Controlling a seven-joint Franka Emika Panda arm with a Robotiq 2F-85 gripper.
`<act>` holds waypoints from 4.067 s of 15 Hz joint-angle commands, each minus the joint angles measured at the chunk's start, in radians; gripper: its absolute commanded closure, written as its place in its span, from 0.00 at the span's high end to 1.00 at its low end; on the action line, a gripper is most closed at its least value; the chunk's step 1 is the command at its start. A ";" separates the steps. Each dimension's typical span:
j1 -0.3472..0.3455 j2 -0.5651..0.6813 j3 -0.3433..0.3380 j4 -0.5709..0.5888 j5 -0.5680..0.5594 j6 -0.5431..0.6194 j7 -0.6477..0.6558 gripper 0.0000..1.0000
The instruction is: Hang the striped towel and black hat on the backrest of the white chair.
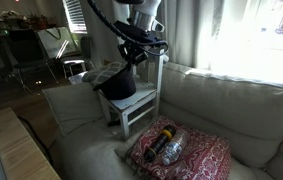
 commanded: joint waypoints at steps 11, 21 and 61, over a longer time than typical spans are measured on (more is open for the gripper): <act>0.043 -0.169 -0.099 0.072 -0.271 -0.111 0.558 0.01; 0.057 -0.153 -0.126 0.107 -0.400 -0.043 0.658 0.01; 0.253 0.078 -0.004 0.354 -0.483 -0.021 0.918 0.58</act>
